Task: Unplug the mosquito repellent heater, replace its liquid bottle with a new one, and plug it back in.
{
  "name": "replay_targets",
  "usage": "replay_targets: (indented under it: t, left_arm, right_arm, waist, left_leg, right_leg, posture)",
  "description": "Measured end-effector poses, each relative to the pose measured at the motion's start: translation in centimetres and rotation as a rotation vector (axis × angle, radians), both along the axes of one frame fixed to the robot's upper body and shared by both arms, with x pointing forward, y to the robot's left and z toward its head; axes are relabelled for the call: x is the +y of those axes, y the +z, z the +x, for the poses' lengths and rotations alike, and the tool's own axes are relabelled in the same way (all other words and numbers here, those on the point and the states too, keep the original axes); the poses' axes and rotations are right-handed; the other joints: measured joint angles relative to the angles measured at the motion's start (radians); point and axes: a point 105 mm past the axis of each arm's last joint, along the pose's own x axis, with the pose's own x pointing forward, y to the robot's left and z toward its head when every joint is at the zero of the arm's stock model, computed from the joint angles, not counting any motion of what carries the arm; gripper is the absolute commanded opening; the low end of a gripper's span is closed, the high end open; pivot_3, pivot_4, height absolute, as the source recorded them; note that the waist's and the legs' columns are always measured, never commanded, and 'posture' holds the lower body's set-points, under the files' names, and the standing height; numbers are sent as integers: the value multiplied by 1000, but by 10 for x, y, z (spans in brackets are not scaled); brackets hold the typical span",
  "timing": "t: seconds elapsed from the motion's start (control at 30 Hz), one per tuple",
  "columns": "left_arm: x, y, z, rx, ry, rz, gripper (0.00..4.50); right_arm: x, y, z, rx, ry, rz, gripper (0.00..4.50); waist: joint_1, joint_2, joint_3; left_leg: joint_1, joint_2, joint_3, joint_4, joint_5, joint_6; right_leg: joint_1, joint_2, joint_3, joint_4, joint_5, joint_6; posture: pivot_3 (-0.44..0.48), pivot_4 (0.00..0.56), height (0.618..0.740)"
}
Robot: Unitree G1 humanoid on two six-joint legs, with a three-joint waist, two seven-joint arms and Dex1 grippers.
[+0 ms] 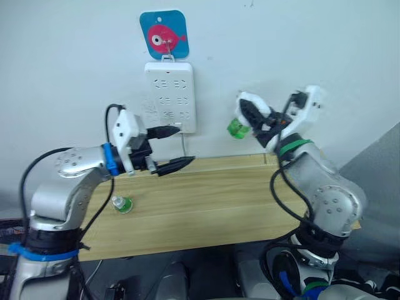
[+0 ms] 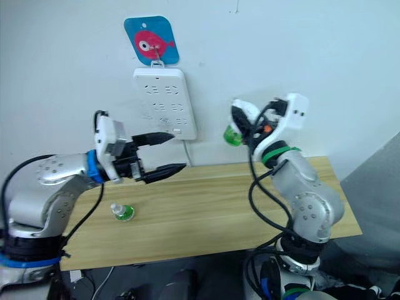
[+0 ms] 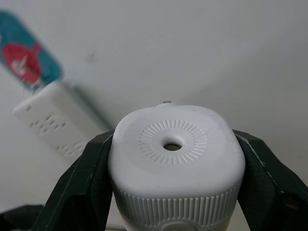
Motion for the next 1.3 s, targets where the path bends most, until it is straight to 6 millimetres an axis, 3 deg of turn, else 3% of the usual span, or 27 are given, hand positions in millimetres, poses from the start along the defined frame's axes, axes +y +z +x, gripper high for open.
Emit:
replay_targets:
  t: [0.1, 0.43, 0.93, 1.03, 1.2, 1.3]
  left_arm:
    - [-27, 6, 12, -40, -12, -79, 4500]
    - [-72, 7, 23, -47, -92, -200, 4500]
    - [-78, 8, 28, -62, -116, -246, 4500]
    - [-80, 14, 28, -77, -125, -251, 3881]
    - [-80, 14, 29, -75, -127, -255, 2298]
    - [-80, 13, 29, -70, -134, -249, 2257]
  right_arm:
    - [-5, 2, -2, 26, 7, 97, 2973]
    - [1, 4, -8, 105, 96, 399, 2973]
    - [14, 3, -13, 171, 152, 553, 2973]
    - [14, -1, -13, 187, 147, 549, 2973]
    - [15, 0, -14, 183, 156, 544, 2973]
    - [14, -1, -14, 186, 151, 541, 2973]
  waist:
    - [-11, 0, 0]
    - [-39, 2, -1]
    - [-45, 4, -2]
    - [-45, 4, -2]
    - [-46, 4, -2]
    - [-46, 4, -2]
  left_leg:
    - [0, 1, 0, 0, 0, 0]
    - [0, 1, 2, 0, 0, 0]
    - [0, 1, 1, 0, 0, 0]
    - [0, 1, 1, 0, 0, 0]
    - [0, 1, 1, 0, 0, 0]
    - [0, 1, 1, 0, 0, 0]
  right_leg:
    - [0, 1, 0, 0, 0, 0]
    - [0, 2, 1, 0, 0, 0]
    - [0, 2, 1, 0, 0, 0]
    - [0, 2, 1, 0, 0, 0]
    - [0, 2, 1, 0, 0, 0]
    - [0, 2, 1, 0, 0, 0]
  posture:
    - [-178, 187, 725]
    - [-205, 186, 725]
    - [-211, 178, 725]
    - [-208, 177, 725]
    - [-205, 178, 725]
    - [-204, 178, 725]
